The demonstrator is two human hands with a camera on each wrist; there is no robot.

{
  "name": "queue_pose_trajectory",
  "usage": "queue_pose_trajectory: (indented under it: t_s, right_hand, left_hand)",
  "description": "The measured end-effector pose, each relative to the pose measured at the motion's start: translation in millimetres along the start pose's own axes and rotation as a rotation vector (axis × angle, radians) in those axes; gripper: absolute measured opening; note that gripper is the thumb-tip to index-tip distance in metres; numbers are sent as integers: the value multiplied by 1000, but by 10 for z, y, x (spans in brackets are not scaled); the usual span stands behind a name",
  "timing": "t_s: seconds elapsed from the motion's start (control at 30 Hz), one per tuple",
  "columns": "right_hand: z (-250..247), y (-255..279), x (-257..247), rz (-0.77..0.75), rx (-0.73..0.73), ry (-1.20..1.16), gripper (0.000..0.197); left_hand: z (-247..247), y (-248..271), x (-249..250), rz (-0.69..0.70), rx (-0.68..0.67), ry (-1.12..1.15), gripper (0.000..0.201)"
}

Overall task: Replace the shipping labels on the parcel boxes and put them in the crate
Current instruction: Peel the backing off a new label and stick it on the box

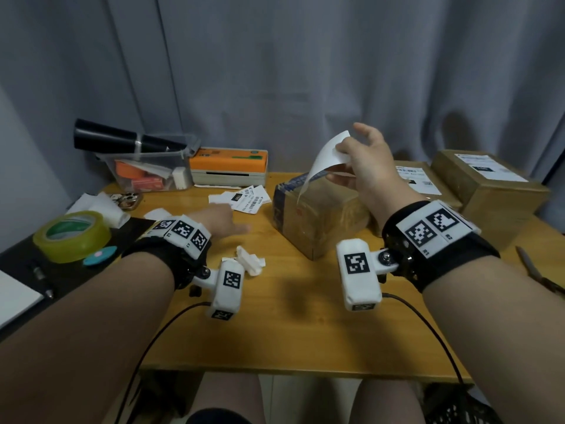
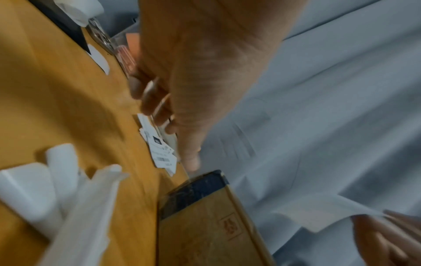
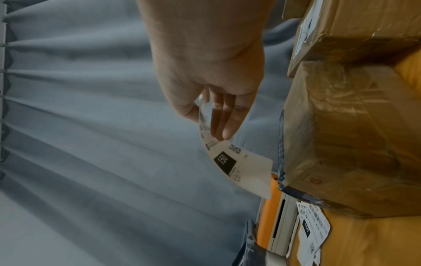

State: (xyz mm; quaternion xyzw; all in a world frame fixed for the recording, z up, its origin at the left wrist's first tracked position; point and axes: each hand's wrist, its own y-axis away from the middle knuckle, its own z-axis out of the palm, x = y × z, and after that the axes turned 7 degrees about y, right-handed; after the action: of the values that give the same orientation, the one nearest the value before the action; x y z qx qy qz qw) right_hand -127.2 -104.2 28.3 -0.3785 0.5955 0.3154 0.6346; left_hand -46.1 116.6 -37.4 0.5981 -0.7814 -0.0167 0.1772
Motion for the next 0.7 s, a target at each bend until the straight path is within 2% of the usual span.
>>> queue_pose_trajectory:
  t_s: [0.13, 0.23, 0.33, 0.4, 0.53, 0.63, 0.7]
  right_hand:
    - [50, 22, -23, 7, -3, 13, 52]
    - [85, 22, -48, -1, 2, 8, 50]
    - [119, 9, -61, 2, 21, 9, 50]
    - [127, 11, -68, 3, 26, 1, 49]
    - [92, -32, -76, 20, 42, -35, 46]
    - [41, -103, -83, 18, 68, -61, 46]
    - [-15, -182, -76, 16, 100, -67, 53]
  left_hand:
    - [-129, 22, 201, 391, 392, 408, 59]
    - [-236, 141, 487, 551, 511, 490, 55]
    - [-269, 202, 706, 617, 602, 325, 71]
    - [-257, 192, 798, 661, 687, 208, 72]
    - [-240, 159, 908, 781, 790, 169, 46]
    - [-264, 144, 956, 777, 804, 204, 18]
    - [-295, 97, 972, 748, 793, 236, 7]
